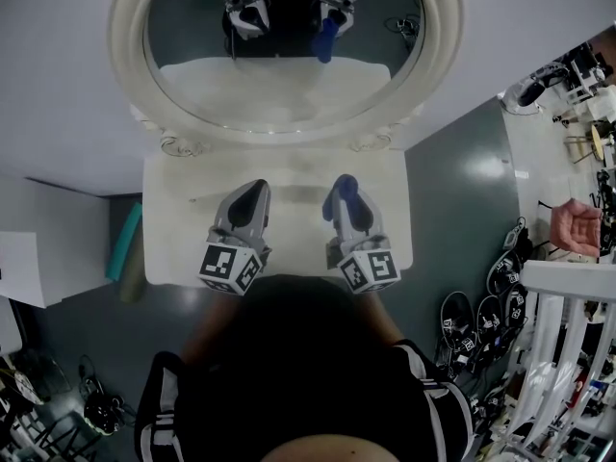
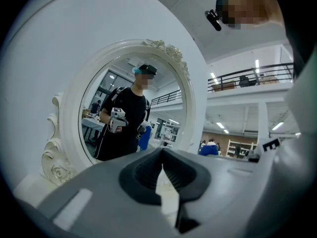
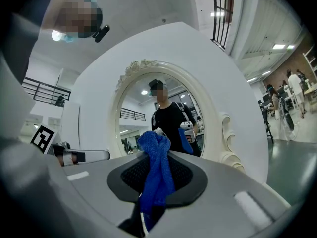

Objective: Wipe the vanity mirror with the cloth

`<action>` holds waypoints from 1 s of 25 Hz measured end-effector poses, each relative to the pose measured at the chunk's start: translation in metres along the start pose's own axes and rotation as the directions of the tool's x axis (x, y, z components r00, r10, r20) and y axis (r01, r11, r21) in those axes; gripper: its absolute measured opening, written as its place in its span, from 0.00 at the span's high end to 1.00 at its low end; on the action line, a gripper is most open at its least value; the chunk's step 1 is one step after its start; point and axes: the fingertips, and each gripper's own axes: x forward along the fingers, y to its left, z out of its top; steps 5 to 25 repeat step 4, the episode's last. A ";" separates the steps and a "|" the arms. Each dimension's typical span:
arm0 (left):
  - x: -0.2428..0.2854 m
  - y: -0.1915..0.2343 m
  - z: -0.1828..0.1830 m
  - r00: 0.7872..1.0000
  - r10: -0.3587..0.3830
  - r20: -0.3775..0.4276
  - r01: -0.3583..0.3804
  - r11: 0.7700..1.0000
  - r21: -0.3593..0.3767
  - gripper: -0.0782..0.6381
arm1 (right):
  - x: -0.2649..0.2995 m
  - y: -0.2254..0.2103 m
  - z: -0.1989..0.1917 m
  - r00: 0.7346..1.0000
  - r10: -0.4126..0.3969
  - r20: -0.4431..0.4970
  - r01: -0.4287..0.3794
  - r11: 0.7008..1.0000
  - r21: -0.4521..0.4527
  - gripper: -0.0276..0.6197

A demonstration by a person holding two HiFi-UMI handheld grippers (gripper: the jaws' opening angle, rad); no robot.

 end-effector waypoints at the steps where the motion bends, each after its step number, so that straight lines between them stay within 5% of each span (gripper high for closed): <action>1: 0.000 0.000 -0.001 1.000 -0.001 -0.001 0.001 1.000 0.000 0.88 | -0.001 0.000 -0.001 1.000 0.000 0.000 0.000 1.000 0.001 0.86; 25: -0.001 -0.002 -0.003 1.000 -0.004 -0.004 0.004 1.000 0.000 0.88 | -0.001 0.000 -0.003 1.000 -0.003 0.000 0.003 1.000 -0.005 0.86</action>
